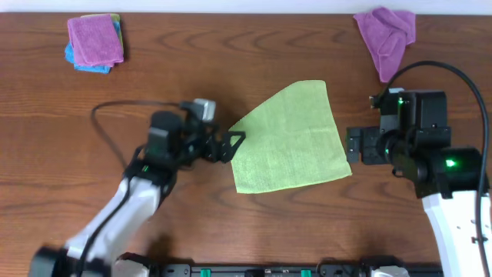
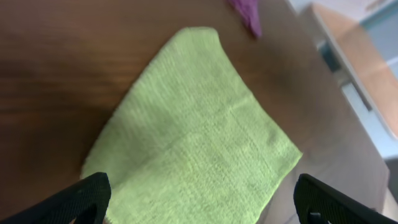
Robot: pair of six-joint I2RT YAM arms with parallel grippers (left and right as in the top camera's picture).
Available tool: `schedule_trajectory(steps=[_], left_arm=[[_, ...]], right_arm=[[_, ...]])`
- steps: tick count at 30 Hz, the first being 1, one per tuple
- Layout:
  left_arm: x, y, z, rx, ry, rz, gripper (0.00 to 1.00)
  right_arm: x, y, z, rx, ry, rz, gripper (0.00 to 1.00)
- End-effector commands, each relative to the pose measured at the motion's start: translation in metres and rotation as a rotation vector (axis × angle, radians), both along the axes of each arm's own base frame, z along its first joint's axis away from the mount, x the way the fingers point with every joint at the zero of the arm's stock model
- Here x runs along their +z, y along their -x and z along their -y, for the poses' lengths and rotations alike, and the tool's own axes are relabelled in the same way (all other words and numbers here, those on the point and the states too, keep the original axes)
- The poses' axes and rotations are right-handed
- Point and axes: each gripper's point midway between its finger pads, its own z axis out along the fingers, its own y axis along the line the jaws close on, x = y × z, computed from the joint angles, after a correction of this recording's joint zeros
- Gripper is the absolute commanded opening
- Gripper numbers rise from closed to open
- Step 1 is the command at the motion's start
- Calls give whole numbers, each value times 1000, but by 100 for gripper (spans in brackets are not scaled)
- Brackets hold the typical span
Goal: Fold the cloth
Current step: 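Grasp the cloth's left edge with left gripper, right edge with right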
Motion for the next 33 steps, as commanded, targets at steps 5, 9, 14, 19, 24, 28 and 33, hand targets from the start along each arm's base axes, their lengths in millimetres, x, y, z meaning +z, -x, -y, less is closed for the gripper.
schedule_trajectory(steps=[5,9,14,19,24,28,33], left_arm=[[1,-9,43,-224,99,-63,96],[-2,-10,44,-229,104,-66,95],[0,-9,45,-225,121,-88,95],[-23,5,37,-211,60,-194,95],[-56,0,11,-66,-107,-264,95],[-62,-6,3,-10,-152,-260,95],[-74,-11,-7,82,-182,-313,95]], right_arm=[[-42,7,-4,12,-124,-61,99],[-40,3,-7,22,-139,-46,99],[-36,-2,-8,26,-141,-19,99],[-34,-3,-15,72,-166,-9,99],[-48,-6,-15,87,-159,-50,91],[-67,-14,-17,89,-174,-101,46],[-85,-28,-23,108,-209,-128,1]])
